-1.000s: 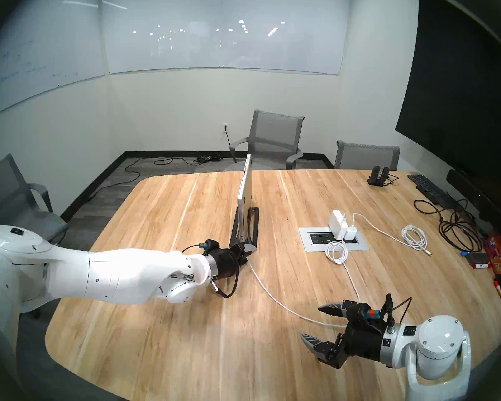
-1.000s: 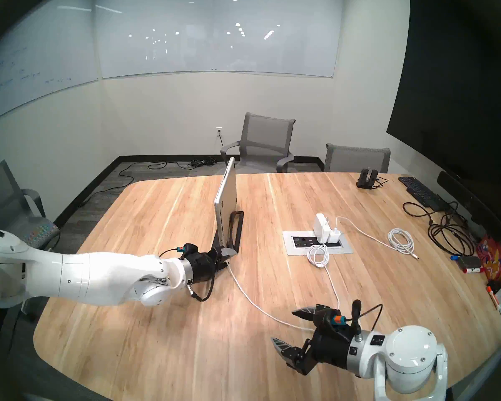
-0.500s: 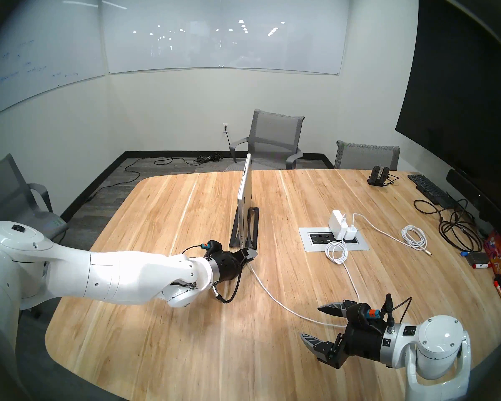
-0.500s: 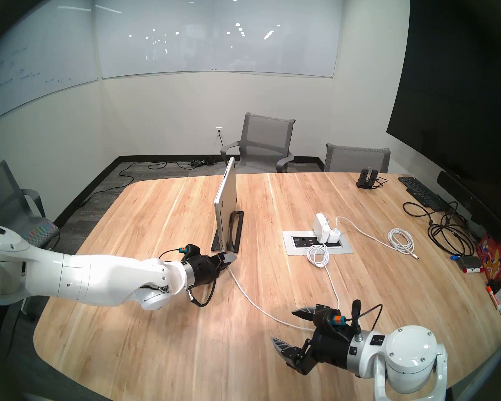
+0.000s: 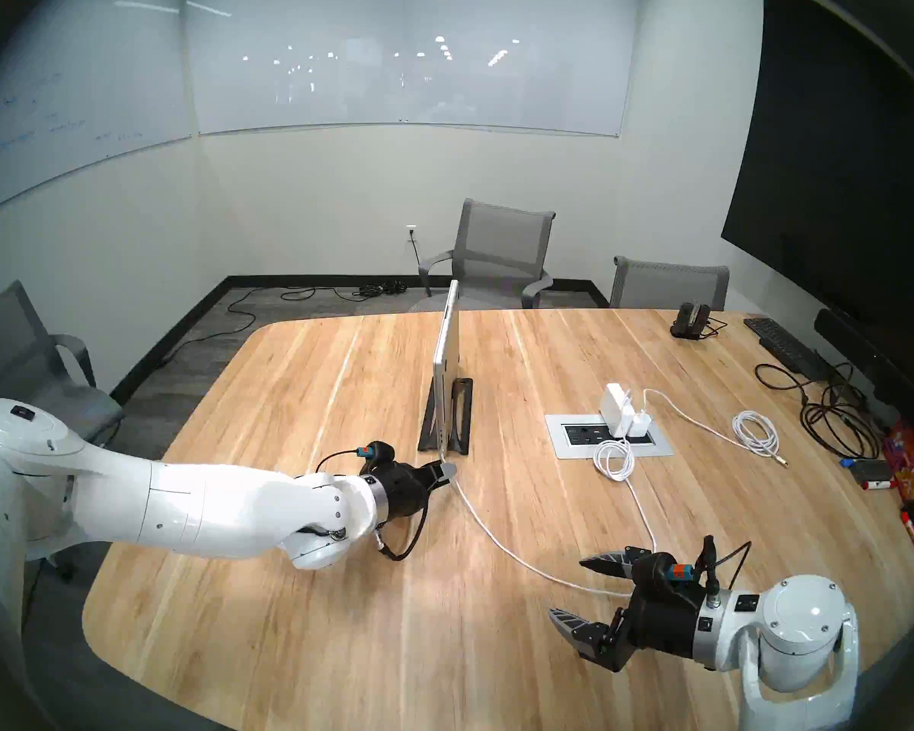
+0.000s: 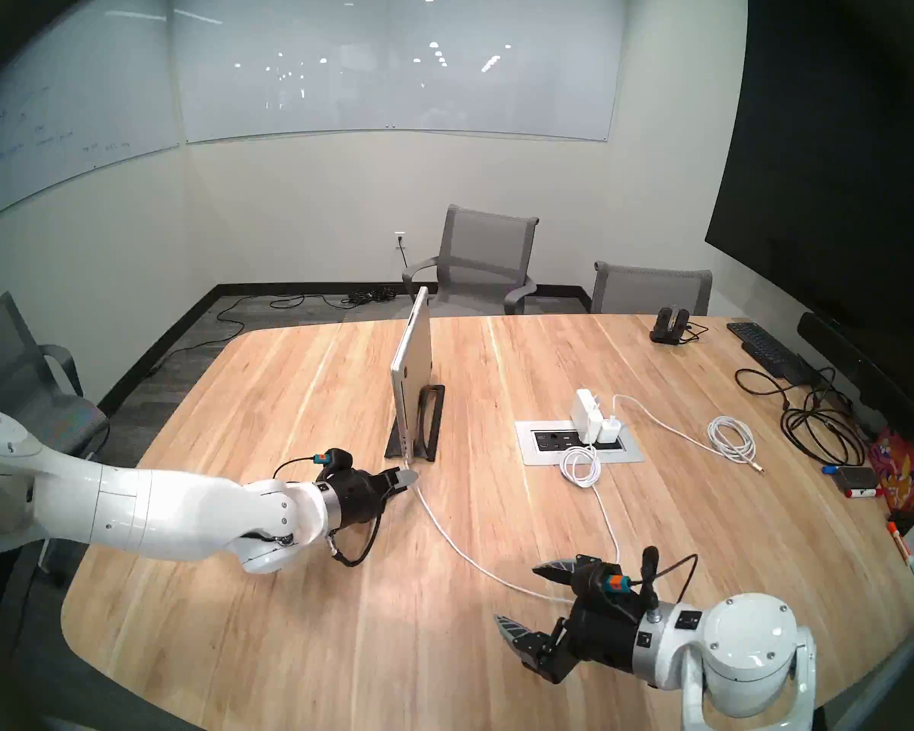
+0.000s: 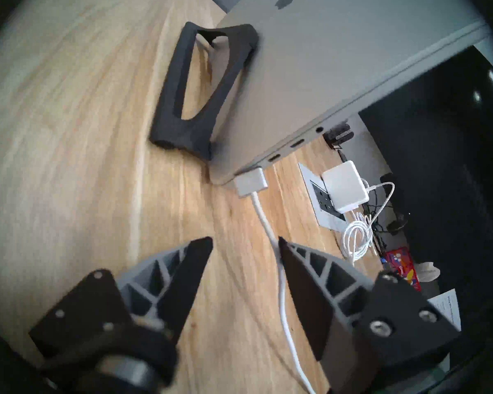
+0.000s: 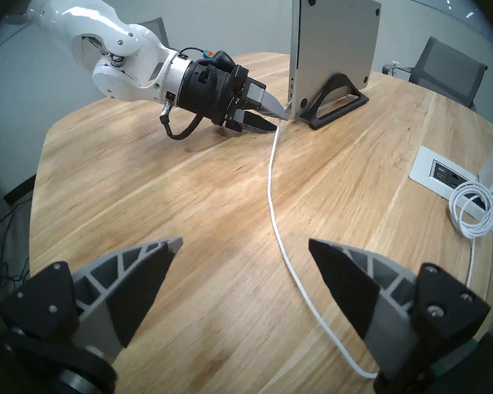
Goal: Plug the charging cable into the port of a MacBook
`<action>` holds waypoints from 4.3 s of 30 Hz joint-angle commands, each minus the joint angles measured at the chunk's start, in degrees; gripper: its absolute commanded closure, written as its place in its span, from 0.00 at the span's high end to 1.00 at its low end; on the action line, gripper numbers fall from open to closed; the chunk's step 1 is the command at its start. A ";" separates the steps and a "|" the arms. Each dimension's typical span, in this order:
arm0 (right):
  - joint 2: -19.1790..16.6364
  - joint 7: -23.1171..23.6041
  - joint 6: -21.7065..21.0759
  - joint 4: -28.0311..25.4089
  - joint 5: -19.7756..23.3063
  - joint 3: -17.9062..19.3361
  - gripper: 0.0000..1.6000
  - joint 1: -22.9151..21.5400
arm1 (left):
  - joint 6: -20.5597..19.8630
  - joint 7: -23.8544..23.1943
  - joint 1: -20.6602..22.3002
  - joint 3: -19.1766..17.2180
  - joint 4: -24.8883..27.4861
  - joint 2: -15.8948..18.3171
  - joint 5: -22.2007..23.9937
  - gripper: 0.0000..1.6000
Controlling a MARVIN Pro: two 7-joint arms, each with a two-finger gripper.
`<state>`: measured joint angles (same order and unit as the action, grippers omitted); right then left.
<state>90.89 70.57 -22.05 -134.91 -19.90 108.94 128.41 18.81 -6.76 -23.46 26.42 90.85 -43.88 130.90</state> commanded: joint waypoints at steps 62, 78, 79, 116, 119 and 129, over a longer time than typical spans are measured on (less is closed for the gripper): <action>0.42 0.54 0.08 -1.10 -0.27 0.33 1.00 -0.07 | 13.81 14.81 4.90 8.27 13.30 12.19 -25.31 1.00; 0.52 0.65 0.14 -1.03 -0.36 0.36 1.00 -0.15 | 5.64 15.19 6.52 2.12 16.73 16.04 -4.38 1.00; 0.53 0.66 0.15 -1.02 -0.36 0.36 1.00 -0.16 | 4.54 15.10 6.38 1.37 16.34 16.22 -1.73 1.00; 0.78 0.89 0.18 -1.14 -0.59 0.45 1.00 -0.18 | -12.52 4.52 4.30 -1.88 11.06 17.20 16.25 1.00; 0.80 0.91 0.19 -1.13 -0.61 0.45 1.00 -0.19 | -12.63 3.49 3.93 -1.51 11.56 16.95 15.49 1.00; 0.86 0.97 0.21 -1.13 -0.66 0.47 1.00 -0.21 | -12.23 2.83 3.31 -1.36 12.41 15.88 14.41 1.00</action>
<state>91.79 71.48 -21.87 -134.99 -20.66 109.31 128.24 6.32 -3.20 -19.84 25.20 102.39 -26.89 145.61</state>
